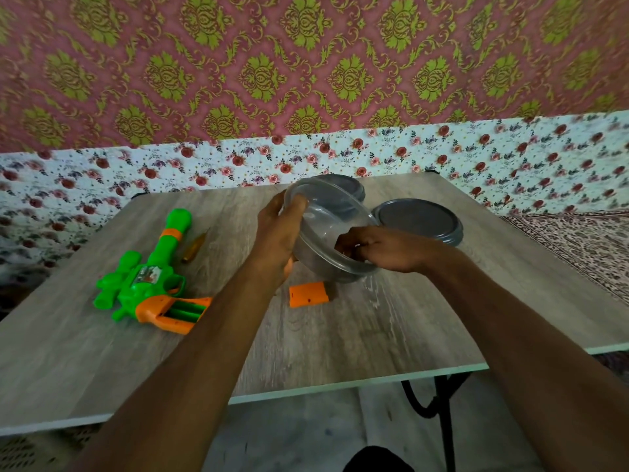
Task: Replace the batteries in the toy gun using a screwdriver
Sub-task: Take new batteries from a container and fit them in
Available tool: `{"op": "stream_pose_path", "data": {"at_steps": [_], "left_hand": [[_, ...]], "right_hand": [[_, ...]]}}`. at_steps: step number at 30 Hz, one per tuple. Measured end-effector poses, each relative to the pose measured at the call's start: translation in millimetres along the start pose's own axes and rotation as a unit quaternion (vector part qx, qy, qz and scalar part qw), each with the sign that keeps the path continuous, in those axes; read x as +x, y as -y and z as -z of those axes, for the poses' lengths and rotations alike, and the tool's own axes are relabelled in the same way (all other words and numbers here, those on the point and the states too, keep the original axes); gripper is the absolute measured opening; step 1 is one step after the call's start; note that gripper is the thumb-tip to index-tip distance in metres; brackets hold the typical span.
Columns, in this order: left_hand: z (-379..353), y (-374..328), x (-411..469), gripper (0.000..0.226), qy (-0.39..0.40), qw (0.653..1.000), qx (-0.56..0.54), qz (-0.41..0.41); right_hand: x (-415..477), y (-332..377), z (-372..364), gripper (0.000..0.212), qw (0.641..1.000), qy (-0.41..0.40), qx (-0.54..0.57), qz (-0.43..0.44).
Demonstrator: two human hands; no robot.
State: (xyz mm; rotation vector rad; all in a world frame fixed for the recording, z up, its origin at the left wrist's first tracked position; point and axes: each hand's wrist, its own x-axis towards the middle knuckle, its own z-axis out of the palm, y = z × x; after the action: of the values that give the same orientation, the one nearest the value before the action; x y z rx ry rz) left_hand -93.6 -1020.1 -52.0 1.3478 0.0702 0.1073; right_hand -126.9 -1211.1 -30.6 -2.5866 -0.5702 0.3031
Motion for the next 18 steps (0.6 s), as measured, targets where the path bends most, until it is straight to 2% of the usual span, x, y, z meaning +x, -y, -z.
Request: {"op": "stream_pose_path", "data": {"at_steps": [9,13,17,18], "left_hand": [[-4.6,0.3,-0.5,0.031,-0.030,1.000,0.001,-0.004],[-8.6,-1.9,-1.0,0.021,-0.039,0.999,0.022,-0.012],[-9.9,-1.4,-1.8,0.011,-0.047,0.999,0.014,0.000],[-10.1,-1.5,-2.0,0.009,-0.047,0.999,0.012,0.002]], "right_hand": [[-1.0,-3.9,-15.5,0.037,0.994,-0.012,0.106,-0.019],[1.2,-2.9,-14.5,0.040,0.985,-0.012,0.171,-0.034],[6.7,0.5,-19.7,0.061,0.977,0.016,0.213,-0.025],[6.9,1.5,-20.9,0.060,0.975,0.023,0.220,-0.017]]}}
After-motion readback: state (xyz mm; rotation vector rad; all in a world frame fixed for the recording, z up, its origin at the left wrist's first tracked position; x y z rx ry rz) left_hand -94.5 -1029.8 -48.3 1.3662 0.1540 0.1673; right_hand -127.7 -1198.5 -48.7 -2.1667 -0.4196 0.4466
